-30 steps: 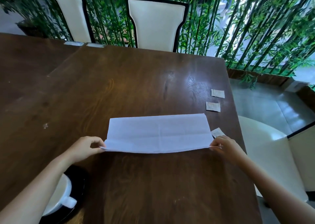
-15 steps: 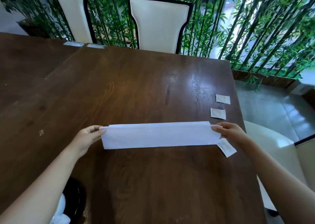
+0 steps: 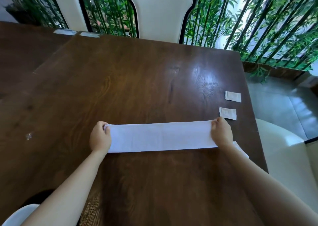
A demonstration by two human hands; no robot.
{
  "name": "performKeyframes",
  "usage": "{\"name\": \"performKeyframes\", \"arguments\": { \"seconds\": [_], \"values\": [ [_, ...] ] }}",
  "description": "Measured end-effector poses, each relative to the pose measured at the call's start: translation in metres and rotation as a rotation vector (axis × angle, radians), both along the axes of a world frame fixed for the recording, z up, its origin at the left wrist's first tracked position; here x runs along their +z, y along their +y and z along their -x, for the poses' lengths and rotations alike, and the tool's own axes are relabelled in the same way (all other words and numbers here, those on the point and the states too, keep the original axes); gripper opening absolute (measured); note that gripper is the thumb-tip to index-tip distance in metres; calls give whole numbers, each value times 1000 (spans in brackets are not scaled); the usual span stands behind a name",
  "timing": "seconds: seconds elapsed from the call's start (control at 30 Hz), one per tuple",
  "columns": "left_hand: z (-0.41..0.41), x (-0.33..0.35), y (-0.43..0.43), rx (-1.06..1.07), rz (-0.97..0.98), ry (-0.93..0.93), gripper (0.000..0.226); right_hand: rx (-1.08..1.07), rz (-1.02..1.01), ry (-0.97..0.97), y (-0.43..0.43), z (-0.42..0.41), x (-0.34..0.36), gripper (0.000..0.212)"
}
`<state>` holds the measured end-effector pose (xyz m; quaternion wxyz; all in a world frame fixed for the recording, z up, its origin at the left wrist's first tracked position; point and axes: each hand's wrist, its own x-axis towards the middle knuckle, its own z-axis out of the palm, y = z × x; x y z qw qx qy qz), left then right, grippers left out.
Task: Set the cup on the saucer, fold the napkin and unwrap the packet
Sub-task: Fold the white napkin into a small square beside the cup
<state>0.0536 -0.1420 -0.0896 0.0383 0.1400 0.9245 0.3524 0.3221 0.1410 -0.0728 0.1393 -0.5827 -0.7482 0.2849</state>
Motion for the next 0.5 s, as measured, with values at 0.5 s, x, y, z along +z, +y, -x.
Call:
{"name": "performKeyframes", "arguments": {
  "seconds": [0.5],
  "values": [
    [-9, -4, 1, -78, 136, 224, 21, 36, -320, -362, -15, 10, -12, 18]
  ]
}}
